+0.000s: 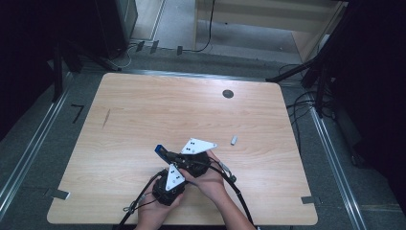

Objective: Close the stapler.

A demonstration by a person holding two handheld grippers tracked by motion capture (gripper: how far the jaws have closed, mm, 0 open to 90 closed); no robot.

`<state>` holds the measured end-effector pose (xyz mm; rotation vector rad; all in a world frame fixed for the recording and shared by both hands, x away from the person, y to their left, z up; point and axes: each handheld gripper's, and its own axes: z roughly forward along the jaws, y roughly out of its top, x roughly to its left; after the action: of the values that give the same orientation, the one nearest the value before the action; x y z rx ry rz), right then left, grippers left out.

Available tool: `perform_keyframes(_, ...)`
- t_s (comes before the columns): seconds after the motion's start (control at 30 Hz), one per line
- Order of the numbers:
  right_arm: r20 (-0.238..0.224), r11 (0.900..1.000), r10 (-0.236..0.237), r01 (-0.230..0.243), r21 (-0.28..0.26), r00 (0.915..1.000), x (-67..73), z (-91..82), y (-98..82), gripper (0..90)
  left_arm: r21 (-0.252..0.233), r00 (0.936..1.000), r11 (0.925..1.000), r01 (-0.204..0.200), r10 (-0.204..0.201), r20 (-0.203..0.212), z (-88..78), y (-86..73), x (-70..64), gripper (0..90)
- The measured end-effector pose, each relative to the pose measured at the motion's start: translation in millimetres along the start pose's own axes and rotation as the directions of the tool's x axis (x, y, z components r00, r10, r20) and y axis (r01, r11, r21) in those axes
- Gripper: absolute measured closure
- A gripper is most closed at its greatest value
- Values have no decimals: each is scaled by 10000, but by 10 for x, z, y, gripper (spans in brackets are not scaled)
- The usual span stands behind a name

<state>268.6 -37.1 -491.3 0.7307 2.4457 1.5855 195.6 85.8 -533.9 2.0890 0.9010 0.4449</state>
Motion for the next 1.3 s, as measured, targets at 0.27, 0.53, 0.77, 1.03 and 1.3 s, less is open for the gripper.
perform_keyframes(0.27,-52,9992,190,-188,341,9998,-25,88,-11,900,9,10000,10000,0,0,-12,0,0,0,900)
perform_keyframes(0.53,-38,9966,253,-250,779,9997,-31,171,-13,900,8,10000,10000,-16,16,-25,-1,0,1,900)
perform_keyframes(0.77,56,9918,285,-290,1245,9996,-26,246,-10,900,10,10000,10000,-12,12,-25,-1,0,1,900)
perform_keyframes(1.03,275,9817,27,-79,1901,9996,-9,340,-37,900,13,10000,10000,10,-10,-22,-2,0,2,900)
perform_keyframes(1.3,222,9825,111,-150,1855,9997,-20,326,-35,900,2,10000,10000,52,-52,-1,-2,0,4,900)
